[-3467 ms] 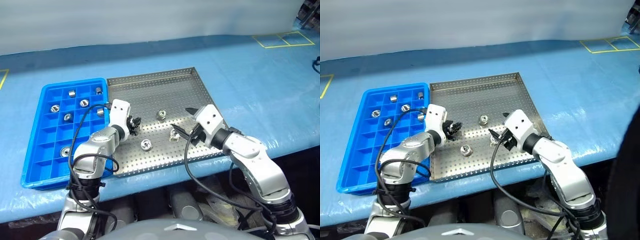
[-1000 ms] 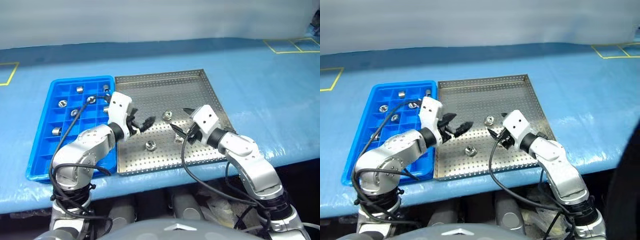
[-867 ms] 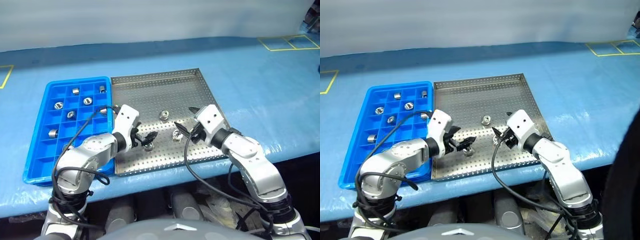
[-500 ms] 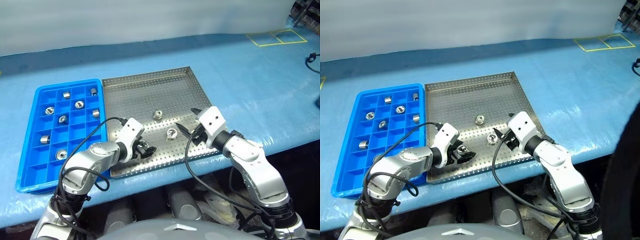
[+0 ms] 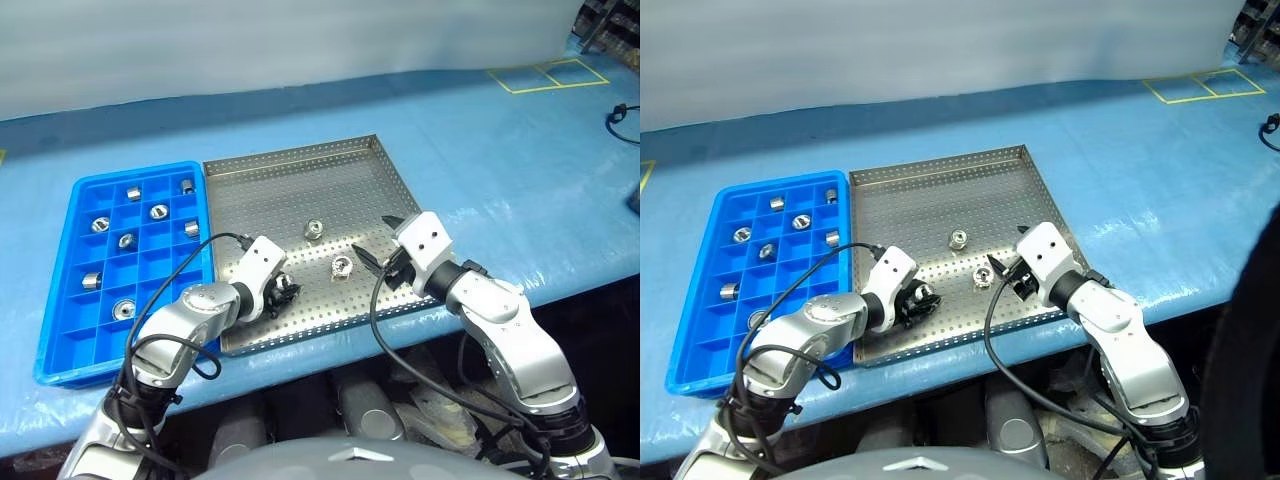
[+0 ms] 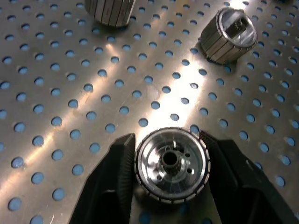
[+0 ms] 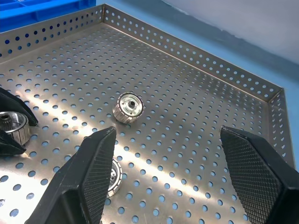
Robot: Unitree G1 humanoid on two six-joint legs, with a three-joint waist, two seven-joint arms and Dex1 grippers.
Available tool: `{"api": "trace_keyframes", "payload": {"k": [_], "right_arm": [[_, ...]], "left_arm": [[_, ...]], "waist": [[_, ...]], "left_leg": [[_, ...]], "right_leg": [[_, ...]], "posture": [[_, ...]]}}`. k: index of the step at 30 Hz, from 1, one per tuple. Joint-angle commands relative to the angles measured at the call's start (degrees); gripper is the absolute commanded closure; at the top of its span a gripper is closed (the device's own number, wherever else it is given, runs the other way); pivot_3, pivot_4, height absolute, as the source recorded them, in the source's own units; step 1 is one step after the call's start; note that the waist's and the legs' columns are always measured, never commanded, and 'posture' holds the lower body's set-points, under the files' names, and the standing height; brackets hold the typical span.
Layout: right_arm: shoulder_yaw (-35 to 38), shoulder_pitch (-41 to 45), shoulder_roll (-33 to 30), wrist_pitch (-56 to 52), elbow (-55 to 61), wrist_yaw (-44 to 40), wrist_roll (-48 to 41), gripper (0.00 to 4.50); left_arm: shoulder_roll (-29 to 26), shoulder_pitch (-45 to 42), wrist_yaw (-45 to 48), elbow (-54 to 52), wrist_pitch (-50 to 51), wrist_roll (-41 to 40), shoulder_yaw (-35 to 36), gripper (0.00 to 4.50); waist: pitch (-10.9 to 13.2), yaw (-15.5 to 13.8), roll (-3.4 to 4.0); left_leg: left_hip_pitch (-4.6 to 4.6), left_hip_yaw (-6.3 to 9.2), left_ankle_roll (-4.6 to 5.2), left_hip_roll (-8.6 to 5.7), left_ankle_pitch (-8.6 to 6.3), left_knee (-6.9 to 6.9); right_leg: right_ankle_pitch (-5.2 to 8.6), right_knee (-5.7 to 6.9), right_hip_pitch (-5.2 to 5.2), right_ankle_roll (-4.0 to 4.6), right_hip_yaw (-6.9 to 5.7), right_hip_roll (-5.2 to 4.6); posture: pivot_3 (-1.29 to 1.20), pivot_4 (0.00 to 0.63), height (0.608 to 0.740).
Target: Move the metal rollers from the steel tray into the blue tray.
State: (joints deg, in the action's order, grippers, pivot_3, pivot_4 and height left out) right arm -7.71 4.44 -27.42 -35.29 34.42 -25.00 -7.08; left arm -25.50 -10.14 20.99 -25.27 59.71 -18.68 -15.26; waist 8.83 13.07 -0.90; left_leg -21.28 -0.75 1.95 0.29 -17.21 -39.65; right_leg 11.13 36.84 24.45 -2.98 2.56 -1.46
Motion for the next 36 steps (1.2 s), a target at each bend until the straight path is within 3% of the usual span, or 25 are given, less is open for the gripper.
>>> {"api": "trace_keyframes", "payload": {"k": [1,13,19,24,30,36], "right_arm": [[0.80,0.99,0.28,1.10,1.47,0.41,0.27,0.78],[0.11,1.88,0.47,1.32,0.75,0.03,0.21,0.78],[-0.27,1.83,0.74,1.39,0.76,0.04,0.25,0.78],[-0.59,1.72,0.93,1.50,0.71,-0.08,0.20,0.78],[-1.06,2.35,0.57,1.57,-0.05,-1.31,-0.16,0.78],[-2.54,4.64,0.82,2.19,-2.40,-3.37,-0.35,0.78]], "left_arm": [[-1.51,0.95,-0.61,-0.45,0.86,1.30,1.25,2.67],[0.91,0.06,-0.36,-2.57,0.06,-1.83,9.03,2.78],[4.35,-1.94,-2.23,-3.78,-0.71,-4.82,18.31,2.78],[8.07,-3.67,-9.32,-6.39,-3.90,-2.94,25.67,2.78],[5.91,0.46,-17.76,-13.81,0.79,2.95,30.17,2.78],[1.55,4.91,-17.90,-25.21,10.37,3.20,34.51,2.78]], "waist": [[0.00,0.32,0.00],[0.02,0.57,-0.01],[0.02,0.16,-0.02],[0.02,0.14,-0.02],[0.03,0.15,-0.04],[0.14,-1.66,-0.22]], "left_leg": [[-0.01,-0.01,0.00,0.00,0.00,0.01],[-0.12,-0.09,0.01,0.03,-0.01,0.04],[-0.31,-0.09,0.11,0.00,-0.08,0.04],[-0.33,-0.09,0.14,0.00,-0.10,0.04],[-0.31,-0.11,0.14,0.00,-0.11,0.05],[-0.31,-0.08,0.12,0.00,-0.10,0.04]], "right_leg": [[-0.02,0.00,0.02,-0.04,0.02,0.00],[-0.11,-0.01,0.17,-0.19,0.08,0.03],[-0.21,-0.09,0.29,-0.32,0.06,-0.04],[-0.24,-0.13,0.28,-0.28,0.06,-0.05],[-0.32,-0.10,0.29,-0.17,0.08,-0.02],[-0.29,-0.09,0.28,-0.21,0.04,-0.05]], "posture": [[-0.29,0.150,0.740],[-0.28,0.150,0.740],[-0.28,0.150,0.740],[-0.27,0.150,0.740],[-0.22,0.150,0.740],[-0.15,0.150,0.740]]}}
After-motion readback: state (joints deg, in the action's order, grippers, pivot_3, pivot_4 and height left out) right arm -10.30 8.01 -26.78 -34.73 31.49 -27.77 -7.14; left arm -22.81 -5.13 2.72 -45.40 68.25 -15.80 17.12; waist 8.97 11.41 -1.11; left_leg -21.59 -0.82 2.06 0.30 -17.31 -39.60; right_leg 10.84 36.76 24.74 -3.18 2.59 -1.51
